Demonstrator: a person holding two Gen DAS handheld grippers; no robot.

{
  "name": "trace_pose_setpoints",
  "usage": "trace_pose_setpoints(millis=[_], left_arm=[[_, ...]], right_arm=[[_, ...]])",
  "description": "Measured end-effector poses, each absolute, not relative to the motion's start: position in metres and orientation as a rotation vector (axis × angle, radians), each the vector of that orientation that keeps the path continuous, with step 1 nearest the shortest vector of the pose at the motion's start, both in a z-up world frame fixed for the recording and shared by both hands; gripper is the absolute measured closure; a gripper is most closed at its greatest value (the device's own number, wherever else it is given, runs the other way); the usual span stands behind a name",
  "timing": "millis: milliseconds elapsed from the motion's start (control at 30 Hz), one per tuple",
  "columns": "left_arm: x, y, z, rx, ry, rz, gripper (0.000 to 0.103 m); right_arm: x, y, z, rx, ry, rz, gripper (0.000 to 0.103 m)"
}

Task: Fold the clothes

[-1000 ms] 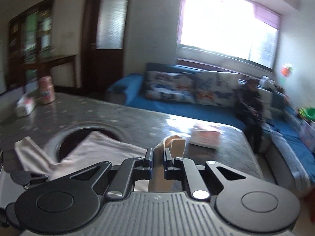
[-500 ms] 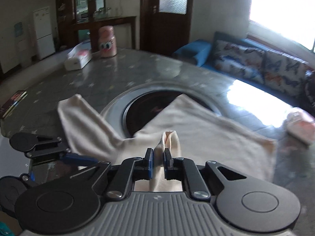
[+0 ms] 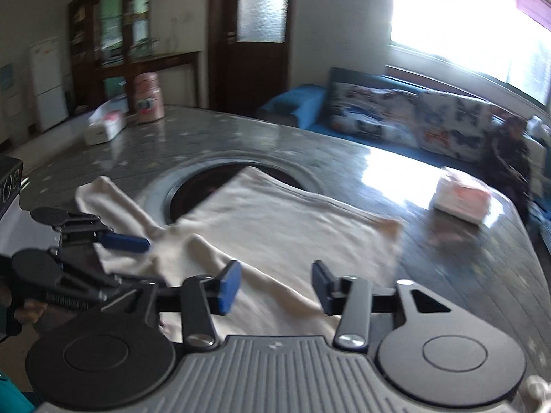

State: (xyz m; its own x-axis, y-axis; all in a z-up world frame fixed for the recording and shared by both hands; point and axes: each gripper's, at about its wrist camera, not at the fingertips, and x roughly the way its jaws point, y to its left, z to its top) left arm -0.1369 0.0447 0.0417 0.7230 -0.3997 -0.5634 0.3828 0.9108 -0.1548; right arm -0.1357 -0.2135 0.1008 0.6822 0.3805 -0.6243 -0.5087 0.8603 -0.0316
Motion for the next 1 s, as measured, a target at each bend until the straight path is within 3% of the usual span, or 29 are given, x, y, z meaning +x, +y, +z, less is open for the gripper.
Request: trace_pose_setpoints(millis=[100,133,200,333,467,567,833,1000], left_arm=[[-0.126,0.039,0.037,-0.024,0.652,-0.399,0.041],[-0.123,0.038,0.035,-0.023,0.663,-0.387,0.045],[-0.118,0.037,0.031,-0.024,0.684,-0.366,0.05],[-0.117,0.036,0.029,-0.003,0.69,-0.332,0.062],[-0.117,0.035,0.03,0.026,0.685,-0.298,0.089],[-0.117,0.036,0.033,0.022,0.686,-0.28,0.099],[-0.128,0.034,0.049,0.029,0.66,-0.256,0.101],[-0.124,0.039,0.042,0.046,0.703,-0.237,0.1]], right_arm=[[-0.145,-0.238,0.093,-0.163,0.643,0.474,0.029],[-0.148,-0.245,0.091,-0.148,0.639,0.466,0.014],[-0.155,-0.26,0.083,-0.111,0.604,0.44,0.0],[-0.152,-0.271,0.073,-0.073,0.551,0.403,0.0],[-0.13,-0.276,0.063,-0.028,0.563,0.399,0.0],[-0.109,-0.273,0.052,-0.056,0.606,0.364,0.0],[-0.083,-0.262,0.018,-0.22,0.705,0.22,0.0],[-0.083,-0.276,0.018,-0.162,0.706,0.238,0.0]])
